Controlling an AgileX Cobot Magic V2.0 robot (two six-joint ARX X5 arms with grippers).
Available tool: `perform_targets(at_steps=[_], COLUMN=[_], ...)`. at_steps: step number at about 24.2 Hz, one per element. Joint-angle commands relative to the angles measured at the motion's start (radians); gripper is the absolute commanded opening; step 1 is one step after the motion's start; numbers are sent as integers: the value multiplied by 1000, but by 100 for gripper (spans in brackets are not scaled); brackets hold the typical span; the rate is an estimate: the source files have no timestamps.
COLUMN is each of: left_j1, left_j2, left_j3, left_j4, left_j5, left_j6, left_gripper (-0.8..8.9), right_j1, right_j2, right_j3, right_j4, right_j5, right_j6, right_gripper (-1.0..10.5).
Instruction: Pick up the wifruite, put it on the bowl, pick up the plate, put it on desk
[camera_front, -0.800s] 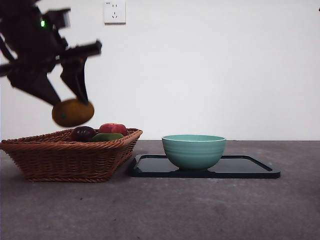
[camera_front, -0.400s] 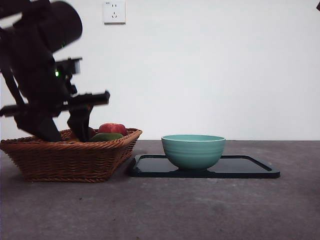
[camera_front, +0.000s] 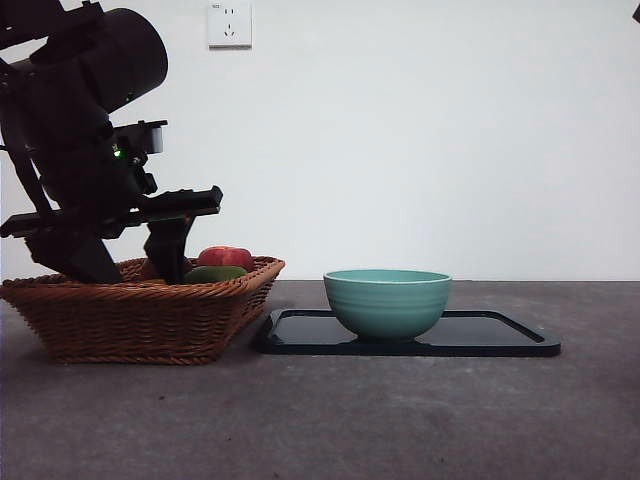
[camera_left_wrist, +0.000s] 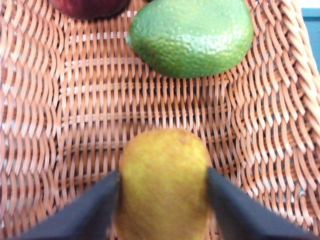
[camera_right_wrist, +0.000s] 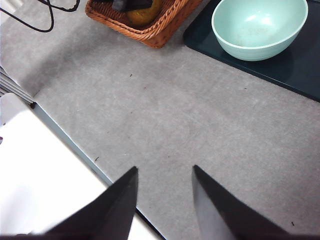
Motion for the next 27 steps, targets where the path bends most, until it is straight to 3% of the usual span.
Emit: perform_targets(at_steps=[1, 11, 17, 27], left_j1=[-4, -7, -23, -50], left_j2=[23, -93, -237, -472], left_j3=[6, 17, 17, 17], left_j4=[6, -13, -66, -275], left_j5=[-5, -3, 53, 377], left_j6=[12, 31, 67, 154], left_gripper=[376, 376, 376, 375], right_j1=[7, 7, 7, 6], right_j2=[2, 2, 2, 2], right_j3=[8, 8, 8, 8], right_j4=[10, 10, 10, 11], right_j5=[4, 4, 24, 30], right_j6=[11, 14, 14, 15], right_gripper=[172, 172, 172, 172])
